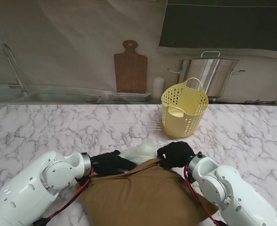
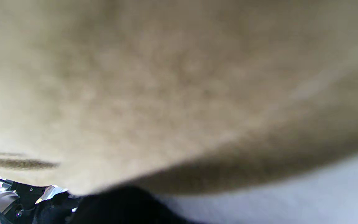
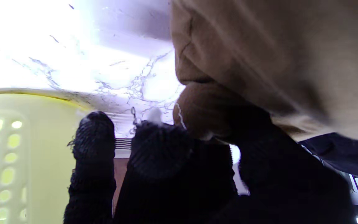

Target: Remove the pillowcase from the pillow and put it in the laundry basket

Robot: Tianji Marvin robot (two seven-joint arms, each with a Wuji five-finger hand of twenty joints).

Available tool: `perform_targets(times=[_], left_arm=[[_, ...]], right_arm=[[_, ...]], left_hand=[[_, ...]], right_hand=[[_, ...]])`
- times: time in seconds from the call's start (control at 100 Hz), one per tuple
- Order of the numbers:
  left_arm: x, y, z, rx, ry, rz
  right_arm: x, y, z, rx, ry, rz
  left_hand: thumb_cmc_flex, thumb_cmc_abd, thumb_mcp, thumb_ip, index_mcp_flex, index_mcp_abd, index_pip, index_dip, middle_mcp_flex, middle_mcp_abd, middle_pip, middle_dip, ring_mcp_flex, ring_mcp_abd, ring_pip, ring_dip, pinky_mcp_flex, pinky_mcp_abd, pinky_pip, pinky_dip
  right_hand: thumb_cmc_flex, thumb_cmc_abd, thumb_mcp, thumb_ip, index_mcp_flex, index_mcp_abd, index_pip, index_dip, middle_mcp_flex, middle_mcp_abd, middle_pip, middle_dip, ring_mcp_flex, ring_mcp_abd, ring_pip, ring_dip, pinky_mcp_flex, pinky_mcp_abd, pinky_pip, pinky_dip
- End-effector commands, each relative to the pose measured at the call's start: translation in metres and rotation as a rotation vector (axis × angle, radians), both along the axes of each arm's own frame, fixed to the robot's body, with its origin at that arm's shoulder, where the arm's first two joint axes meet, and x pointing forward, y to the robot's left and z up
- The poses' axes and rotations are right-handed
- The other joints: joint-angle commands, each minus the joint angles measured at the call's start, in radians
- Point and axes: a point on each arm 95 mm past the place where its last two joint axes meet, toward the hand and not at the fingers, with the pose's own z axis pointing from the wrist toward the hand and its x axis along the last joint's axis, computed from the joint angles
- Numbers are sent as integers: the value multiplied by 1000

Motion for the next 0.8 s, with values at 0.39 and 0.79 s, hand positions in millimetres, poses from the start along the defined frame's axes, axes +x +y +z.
perform_targets(times=[0.39, 0.79], left_arm=[[4, 34, 17, 78, -120, 108], [27, 37, 67, -8, -312, 230]], right_arm=[[4, 4, -11, -9, -85, 60], [12, 22, -6, 73, -137, 133]], left_hand=[[124, -65, 13, 1, 82, 157, 132, 103, 24, 249, 27, 14, 122, 175, 141, 37, 40, 63, 1139, 30], [138, -65, 15, -1, 93, 175, 134, 123, 86, 299, 26, 33, 158, 205, 168, 55, 58, 81, 1166, 21]], right_hand=[[83, 37, 19, 28, 41, -157, 107, 95, 23, -12, 54, 50, 29, -32, -76, -33, -34, 14, -31, -11], [118, 54, -6, 37, 7, -299, 125, 101, -66, -28, -28, 13, 21, -6, -310, -77, -92, 31, -95, -6]])
